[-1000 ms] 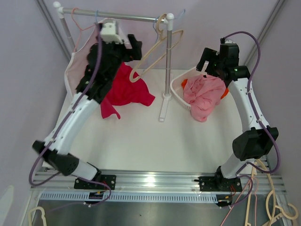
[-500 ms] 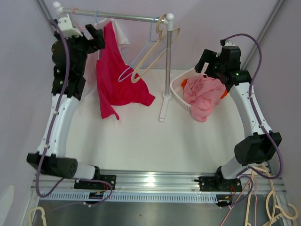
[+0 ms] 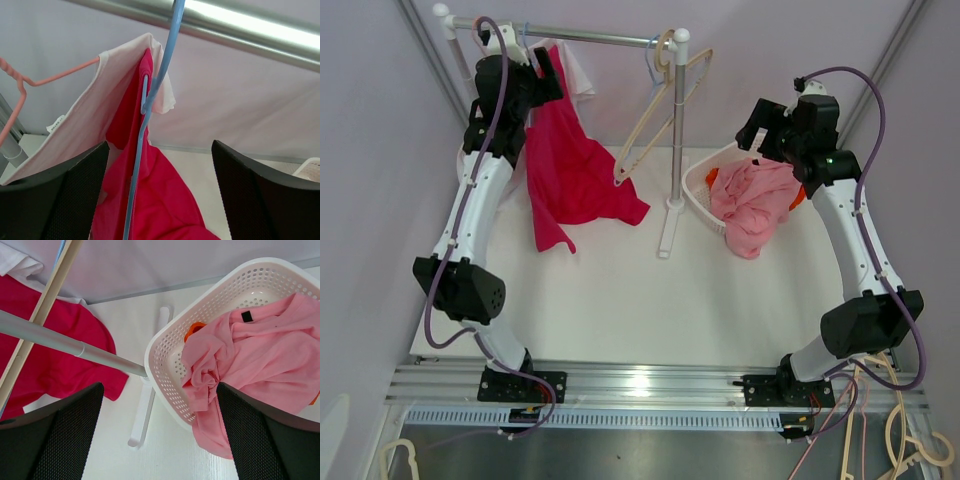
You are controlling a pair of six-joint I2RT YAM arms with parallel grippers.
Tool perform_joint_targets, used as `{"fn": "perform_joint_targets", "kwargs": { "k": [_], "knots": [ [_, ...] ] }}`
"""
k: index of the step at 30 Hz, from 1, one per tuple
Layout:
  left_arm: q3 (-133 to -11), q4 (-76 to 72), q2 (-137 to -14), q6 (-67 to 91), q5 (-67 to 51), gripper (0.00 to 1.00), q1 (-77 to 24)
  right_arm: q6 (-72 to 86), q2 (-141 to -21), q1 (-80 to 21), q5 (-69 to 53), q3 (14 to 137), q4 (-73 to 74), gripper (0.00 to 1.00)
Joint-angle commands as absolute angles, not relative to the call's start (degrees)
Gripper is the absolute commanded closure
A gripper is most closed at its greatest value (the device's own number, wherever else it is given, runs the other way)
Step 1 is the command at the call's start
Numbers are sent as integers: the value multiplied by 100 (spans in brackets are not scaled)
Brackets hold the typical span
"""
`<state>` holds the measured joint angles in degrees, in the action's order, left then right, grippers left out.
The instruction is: Remove the t-shirt from the hanger
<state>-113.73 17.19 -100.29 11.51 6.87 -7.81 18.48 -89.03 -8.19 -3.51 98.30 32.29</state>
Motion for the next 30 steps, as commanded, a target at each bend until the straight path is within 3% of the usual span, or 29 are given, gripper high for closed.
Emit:
{"fn": "perform_joint_targets", "kwargs": {
  "k": [1,3,7,9,12,15,18,23,24,25,30],
  "knots": [
    [-11707,1240,-10010,1126,738,13,-721,1802,-8736,-835,-387,9905,3006,1],
    [-11803,1169,-10089,1072,764,16,-721,1810,-8763,-826,-387,9914,2988,1],
    [-12304,1424,-10397,1107,861,38,-712,1819,-8833,-844,-448,9958,2962,1],
    [-12314,1398,-10468,1134,844,44,-712,1811,-8850,-844,-448,9958,2944,1],
    [-12462,1406,-10608,1143,844,44,-712,1793,-8842,-853,-440,9958,2971,1],
    [-12629,1643,-10766,1187,835,38,-712,1784,-8833,-844,-431,9967,2988,0],
    [-12639,1644,-10802,1160,896,42,-712,1793,-8816,-861,-448,9958,2988,0],
    [-12683,1705,-10854,1178,967,60,-712,1775,-8816,-870,-448,9958,2997,1],
    [-12709,1714,-10872,1178,984,70,-712,1775,-8824,-870,-457,9958,2997,1],
    [-12796,1749,-10889,1186,984,99,-712,1767,-8807,-870,-457,9949,2997,0],
    [-13288,1837,-10872,1221,677,99,-712,1679,-8719,-896,-536,9905,2989,1]
  ]
}}
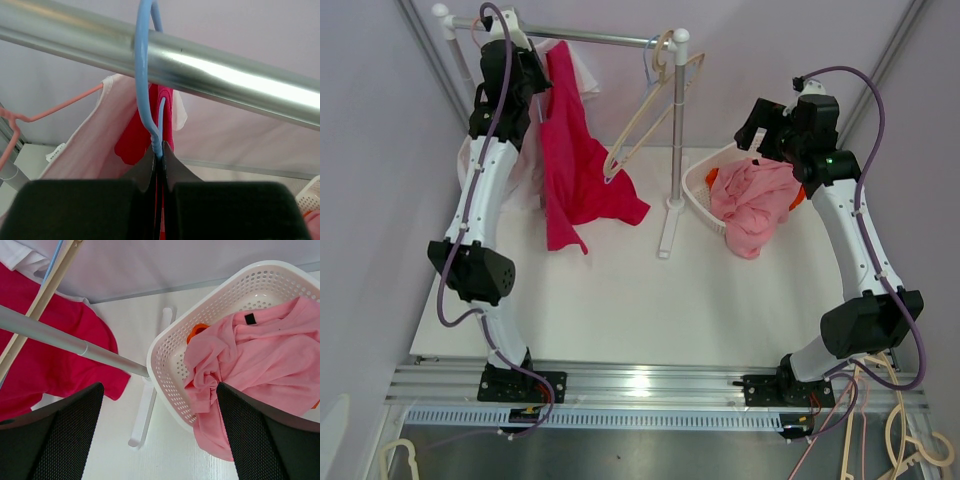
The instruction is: Remove the t-shirt from the hanger
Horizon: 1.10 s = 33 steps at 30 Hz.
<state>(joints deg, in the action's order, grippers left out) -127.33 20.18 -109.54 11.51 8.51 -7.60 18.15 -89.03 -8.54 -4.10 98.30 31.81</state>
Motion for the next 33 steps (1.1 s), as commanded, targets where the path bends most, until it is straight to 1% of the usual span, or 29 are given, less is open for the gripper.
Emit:
{"fn": "perform_joint_targets", "kwargs": {
  "k": [1,3,6,7,8,10,13,14,15,18,19,22,23,25,26,29,30,33],
  "knots": [
    [-13350,1854,-10829,1300,616,99,-712,1635,-8675,-923,-571,9870,2945,1],
    [-13421,1881,-10592,1388,624,99,-729,1565,-8447,-1019,-554,9713,2752,0],
    [-13307,1951,-10109,1442,1359,99,-887,1485,-8096,-1107,-440,9405,2532,1],
    [-13263,1951,-9986,1424,1971,99,-1001,1468,-8043,-1107,-431,9343,2523,1],
    [-13036,1908,-9845,1415,2186,99,-1054,1468,-7990,-1107,-422,9273,2522,0],
    [-12903,1855,-9502,1371,2224,99,-1107,1468,-7884,-1099,-422,9264,2601,0],
    [-12859,2362,-9387,1651,2373,99,-1160,1476,-7753,-1134,-570,9255,2733,0],
    [-12841,2860,-9387,1818,2730,99,-1212,1485,-7700,-1169,-615,9229,2742,1],
    [-12823,3170,-9395,2307,3003,99,-1282,1477,-7621,-1221,-676,9142,2733,1],
    [-12622,3917,-9334,3012,3725,99,-1564,1284,-7235,-1712,-835,8904,2611,1],
    [-12230,4007,-9230,3136,3761,99,-1669,1214,-7146,-1879,-913,8738,2584,1],
    [-11560,4253,-9001,3576,3797,99,-1792,906,-6856,-2713,-1440,8465,2558,1],
    [-11462,4367,-8930,3699,3849,99,-1828,827,-6786,-3334,-1520,8394,2558,0],
    [-11189,4692,-8816,4042,4200,99,-2003,616,-6759,-4083,-1486,8219,2418,1],
    [-10954,4737,-8694,4095,4340,99,-2082,589,-6724,-4826,-1250,7922,2078,1],
    [-10767,4982,-8482,4305,4737,99,-2390,624,-6872,-5605,-985,7376,1479,0],
    [-10732,5053,-8421,4481,4729,99,-2434,650,-6960,-5877,-932,7287,1146,1],
    [-10556,5010,-8227,4456,4360,99,-2487,843,-7468,-6134,-914,7128,634,1]
  ]
}}
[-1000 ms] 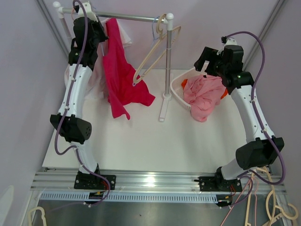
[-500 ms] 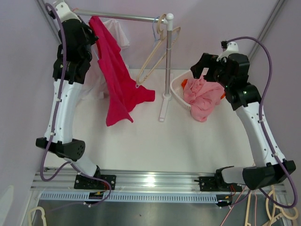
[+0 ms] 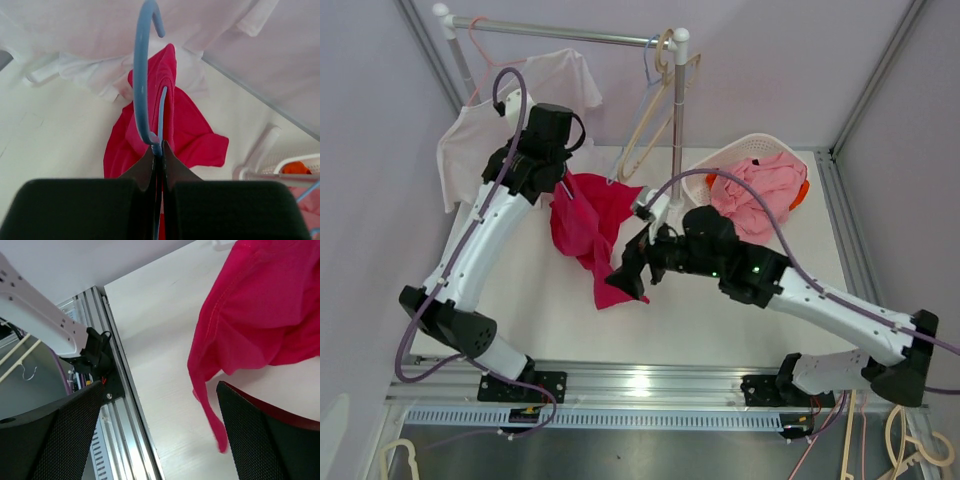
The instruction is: Remove the t-shirt from the hanger
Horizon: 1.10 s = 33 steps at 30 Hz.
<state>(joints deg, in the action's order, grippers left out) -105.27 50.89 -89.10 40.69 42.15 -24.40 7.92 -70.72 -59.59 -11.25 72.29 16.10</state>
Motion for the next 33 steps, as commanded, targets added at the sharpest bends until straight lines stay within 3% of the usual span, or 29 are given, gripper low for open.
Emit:
{"fn": "perform_joint_targets", "kwargs": {
  "k": [1,9,10,11,12,13,14,19,27,33],
  "knots": [
    [-10564,5071,-8227,4465,4238,99,-2496,887,-7610,-6196,-853,7137,546,1],
    [-10328,5213,-7876,4500,4272,99,-2646,642,-8656,-6679,1026,7242,-307,1],
    [-10188,5134,-7779,4465,4245,99,-2646,598,-8831,-6801,1315,7338,-334,10],
    [-10091,5046,-7735,4413,4184,99,-2646,580,-8911,-6838,1701,7400,-308,32],
    [-10064,4914,-7708,4369,4166,99,-2646,597,-8982,-6847,1757,7470,-238,76],
    [-10046,4870,-7708,4325,4183,99,-2646,624,-9009,-6881,1810,7523,-176,92],
    [-10072,4843,-7743,4263,4236,99,-2646,641,-9017,-6960,1880,7550,-63,100],
    [-10379,4562,-8120,4087,4263,99,-2602,842,-8605,-7452,2249,7111,333,100],
    [-11037,4184,-8736,3771,4482,99,-2558,1862,-7735,-8989,3181,5356,256,100],
    [-11522,5488,-8658,3858,3553,99,-2531,2400,-7954,-8580,3287,5027,220,100]
  ]
}}
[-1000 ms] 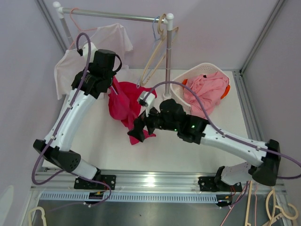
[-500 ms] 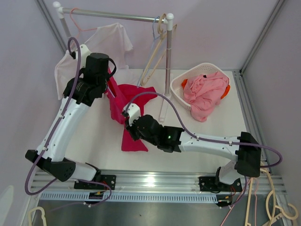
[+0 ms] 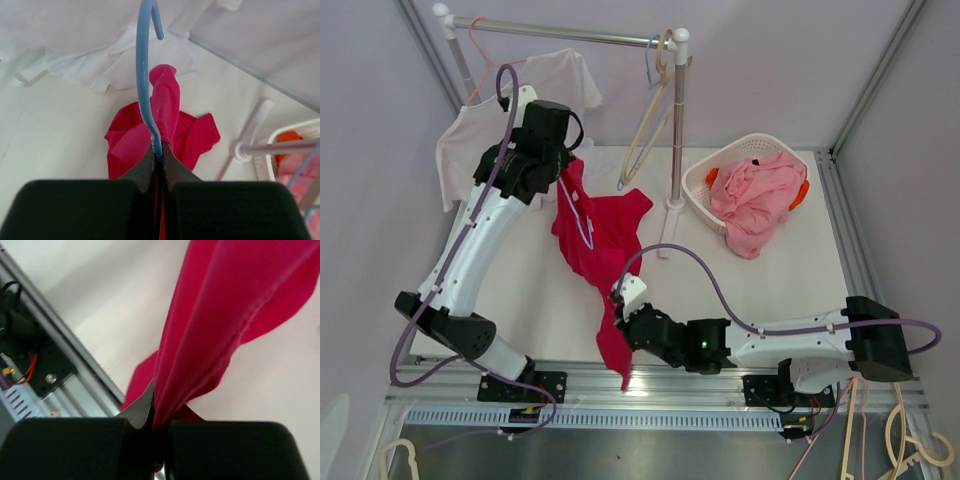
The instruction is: Remove the t-shirt from the hanger
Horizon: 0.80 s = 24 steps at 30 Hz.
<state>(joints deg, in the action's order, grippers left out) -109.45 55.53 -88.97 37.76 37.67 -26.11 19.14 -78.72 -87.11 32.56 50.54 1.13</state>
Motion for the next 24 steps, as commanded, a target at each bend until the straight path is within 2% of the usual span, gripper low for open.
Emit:
{"fn": "perform_joint_targets", "kwargs": {
  "k": [1,2,4,5,8,12,17,20,22,24],
  "knots": [
    [-11114,5676,-8535,3937,3272,99,-2575,2304,-7954,-8239,3261,5132,168,100],
    [-10805,5713,-8038,3859,2800,99,-2671,2190,-7928,-8035,3104,5194,71,100],
    [-10085,5101,-7316,3719,2611,99,-3127,1891,-7910,-7596,2788,5395,-193,100],
    [-8898,4819,-6573,3474,2428,99,-3242,1820,-7980,-7228,2664,5675,-219,100],
    [-8070,4868,-5603,3358,1549,100,-3305,1530,-8321,-6752,2365,6378,-18,100],
    [-7797,5562,-4846,3120,1064,99,-3313,1512,-8857,-6408,2136,6924,500,100],
    [-7954,6073,-4140,3050,2362,99,-3314,1941,-9097,-6363,2276,6812,773,100],
    [-8217,5803,-3999,2928,2925,99,-3278,2082,-8676,-6486,2355,6347,791,100],
    [-8270,5556,-4165,2778,2595,99,-3042,2083,-8036,-6800,2417,5970,974,100],
    [-8271,5336,-4402,2690,1655,99,-2709,2284,-7587,-7109,2960,5836,1360,100]
  ]
}}
